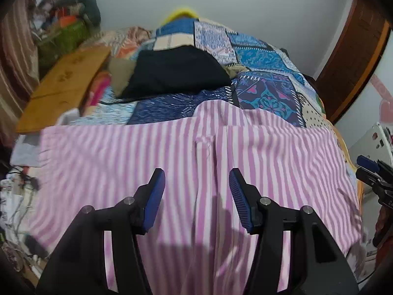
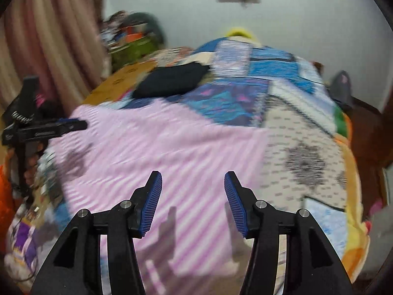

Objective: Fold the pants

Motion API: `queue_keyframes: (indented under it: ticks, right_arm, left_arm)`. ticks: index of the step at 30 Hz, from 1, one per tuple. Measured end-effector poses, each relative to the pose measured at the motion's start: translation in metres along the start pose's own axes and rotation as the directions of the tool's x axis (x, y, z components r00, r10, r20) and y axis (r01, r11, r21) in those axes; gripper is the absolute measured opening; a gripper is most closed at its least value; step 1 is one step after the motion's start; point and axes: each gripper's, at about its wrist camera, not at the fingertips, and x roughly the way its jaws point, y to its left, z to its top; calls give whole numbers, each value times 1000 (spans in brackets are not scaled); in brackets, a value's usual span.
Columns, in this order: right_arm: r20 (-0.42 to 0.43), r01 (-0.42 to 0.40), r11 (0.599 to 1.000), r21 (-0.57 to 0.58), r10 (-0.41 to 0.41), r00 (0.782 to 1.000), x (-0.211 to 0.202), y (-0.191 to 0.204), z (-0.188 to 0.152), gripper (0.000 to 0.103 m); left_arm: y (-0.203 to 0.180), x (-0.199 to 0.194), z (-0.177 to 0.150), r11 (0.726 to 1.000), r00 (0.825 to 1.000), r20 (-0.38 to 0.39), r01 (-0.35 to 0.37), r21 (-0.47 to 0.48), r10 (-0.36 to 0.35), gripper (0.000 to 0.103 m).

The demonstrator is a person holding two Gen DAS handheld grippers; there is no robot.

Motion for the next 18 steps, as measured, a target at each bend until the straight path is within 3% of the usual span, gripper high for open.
queue_keyframes:
  ticks: [5, 9, 12, 13, 15, 16, 18]
  right_arm:
    - [-4, 52, 995, 86, -51, 999, 23, -38, 14, 49]
    - [-38, 52, 991, 121, -48, 998, 50, -54, 18, 49]
    - [-57, 37, 992, 123, -30, 998, 64, -57, 15, 49]
    - [-61, 30, 992, 123, -23, 998, 71, -59, 15, 49]
    - [-58, 25, 992, 124, -18, 998, 79, -60, 14, 50]
    - [-54, 21, 992, 121, -14, 998, 81, -59, 14, 51]
    - [-42, 16, 994, 111, -12, 999, 82, -59, 14, 45]
  left_arm:
    - [0, 55, 24, 997, 995, -73, 65, -38, -68, 54]
    - [0, 85, 27, 990, 983, -134, 119, -74, -128, 54]
    - [5, 91, 28, 981, 976, -135, 157, -113, -172, 53]
    - [5, 90, 28, 980, 975, -132, 163, -111, -177, 51]
    - [1, 89, 30, 976, 970, -127, 194, -100, -206, 30]
    - [-1, 88, 30, 977, 971, -124, 193, -89, -203, 27]
    - [-7, 85, 31, 984, 978, -115, 171, -51, -176, 10]
